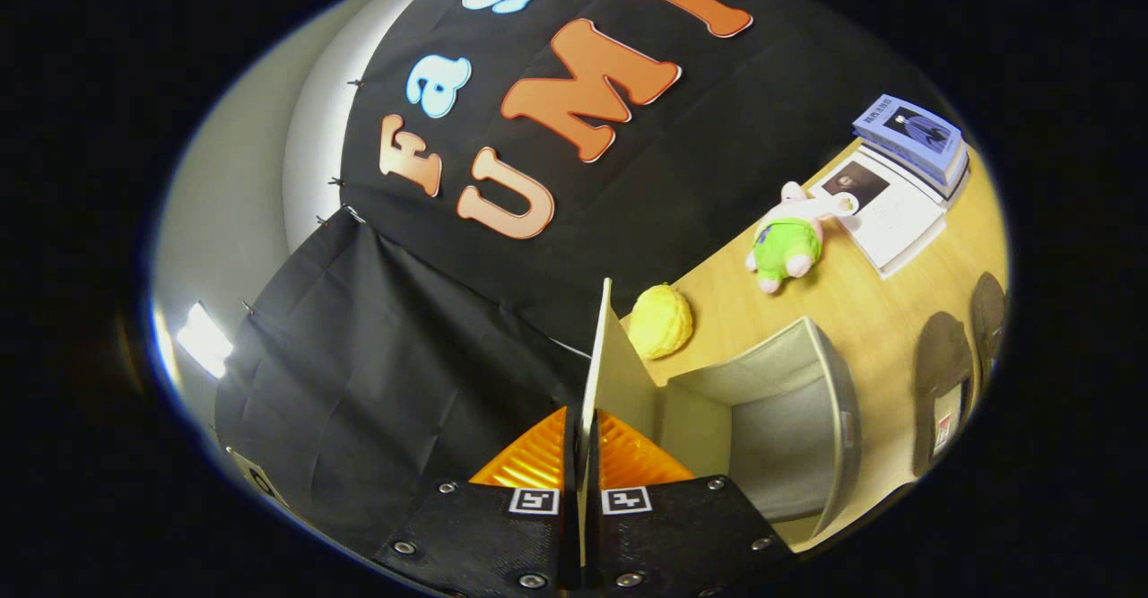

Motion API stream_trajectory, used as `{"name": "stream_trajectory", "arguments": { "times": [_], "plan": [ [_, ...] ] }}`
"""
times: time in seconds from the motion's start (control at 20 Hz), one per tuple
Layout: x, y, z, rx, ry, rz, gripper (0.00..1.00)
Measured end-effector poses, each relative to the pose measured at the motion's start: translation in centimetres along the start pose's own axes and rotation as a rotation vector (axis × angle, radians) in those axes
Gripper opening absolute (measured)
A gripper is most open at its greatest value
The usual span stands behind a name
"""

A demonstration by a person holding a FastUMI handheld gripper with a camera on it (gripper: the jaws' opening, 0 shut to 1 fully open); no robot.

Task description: Open the storage box then place both shoes into the box .Put the left shoe in first, then the right shoe, with the right side of both shoes facing outward in a uniform manner.

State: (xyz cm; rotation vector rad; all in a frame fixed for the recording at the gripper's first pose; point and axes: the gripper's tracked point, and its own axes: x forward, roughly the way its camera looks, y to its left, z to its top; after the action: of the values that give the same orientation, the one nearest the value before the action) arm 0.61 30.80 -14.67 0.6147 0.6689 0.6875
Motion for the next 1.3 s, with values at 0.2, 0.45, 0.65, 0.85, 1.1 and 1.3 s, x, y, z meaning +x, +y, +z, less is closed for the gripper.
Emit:
{"name": "stream_trajectory", "arguments": {
  "times": [0.2, 0.45, 0.65, 0.85, 1.1, 1.3],
  "plan": [
    [3.0, 3.0, -1.7, -0.020, 0.038, 0.030, 0.03],
    [6.7, 5.8, -4.4, -0.059, 0.097, 0.054, 0.07],
    [8.8, 7.7, -6.4, -0.090, 0.139, 0.081, 0.19],
    [9.2, 7.2, -6.3, -0.115, 0.120, 0.056, 0.83],
    [7.9, 4.5, -3.5, -0.161, 0.055, -0.016, 0.98],
    [5.4, 1.4, -0.8, -0.185, -0.008, -0.082, 0.98]
  ]
}}
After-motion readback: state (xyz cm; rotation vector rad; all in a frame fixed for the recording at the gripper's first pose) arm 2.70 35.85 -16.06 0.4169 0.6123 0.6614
